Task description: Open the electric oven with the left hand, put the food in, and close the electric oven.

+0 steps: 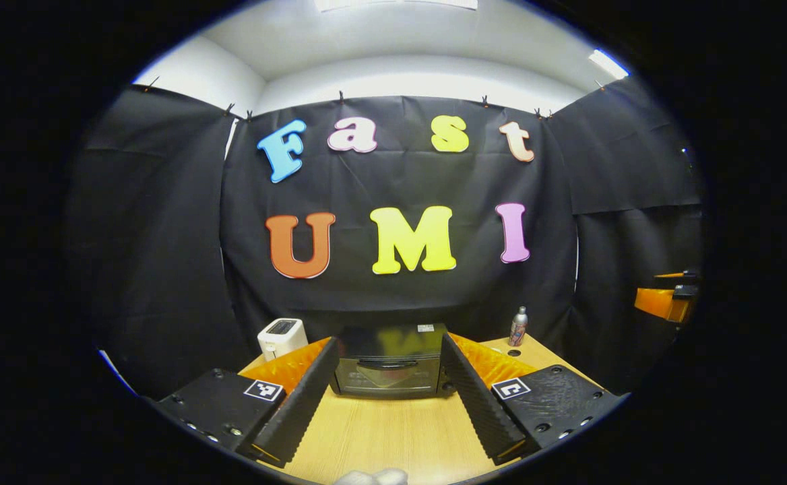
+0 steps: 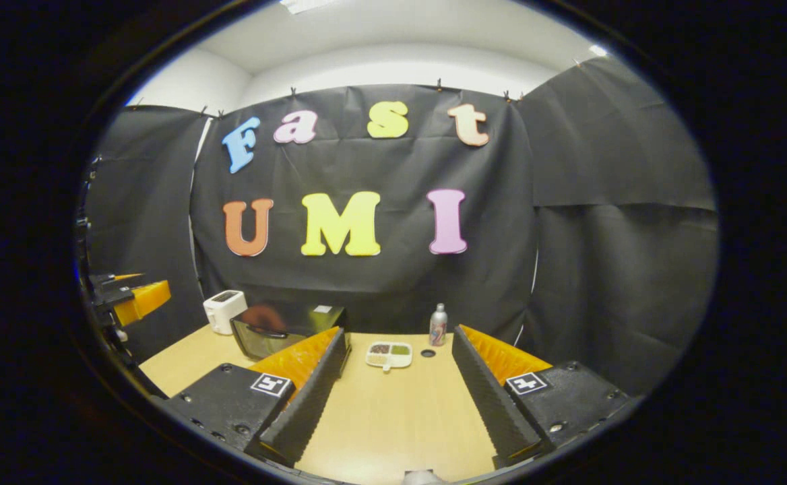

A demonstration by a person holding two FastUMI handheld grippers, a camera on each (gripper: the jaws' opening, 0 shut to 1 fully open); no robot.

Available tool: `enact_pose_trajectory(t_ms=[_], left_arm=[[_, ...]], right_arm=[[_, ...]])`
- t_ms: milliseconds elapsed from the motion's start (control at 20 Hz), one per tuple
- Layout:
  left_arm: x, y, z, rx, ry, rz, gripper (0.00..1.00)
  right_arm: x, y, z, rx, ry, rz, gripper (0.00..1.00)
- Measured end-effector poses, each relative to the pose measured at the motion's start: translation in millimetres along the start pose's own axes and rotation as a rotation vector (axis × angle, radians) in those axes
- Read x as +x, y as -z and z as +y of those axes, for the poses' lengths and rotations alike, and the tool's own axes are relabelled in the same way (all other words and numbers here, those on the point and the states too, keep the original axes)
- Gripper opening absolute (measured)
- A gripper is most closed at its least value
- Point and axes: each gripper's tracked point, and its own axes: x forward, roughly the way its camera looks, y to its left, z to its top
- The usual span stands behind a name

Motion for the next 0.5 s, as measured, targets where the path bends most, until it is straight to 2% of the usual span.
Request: enact_pose_trajectory(t_ms=[150, 350, 500], left_arm=[[-26.1, -9.8, -4.6, 0.008, -0.039, -0.036, 0.96], [-50.0, -10.0, -22.4, -0.026, -0.043, -0.031, 0.96], [-64.0, -13.6, -28.4, -0.010, -0.048, -0.049, 1.00]], right_arm=[[-22.1, -2.0, -14.0, -0.010, -0.011, -0.025, 0.96], [-43.0, 0.9, -18.6, -0.017, -0.055, -0.053, 0.96], [-50.0, 0.4, -27.2, -0.012, -0.047, -0.058, 0.96]])
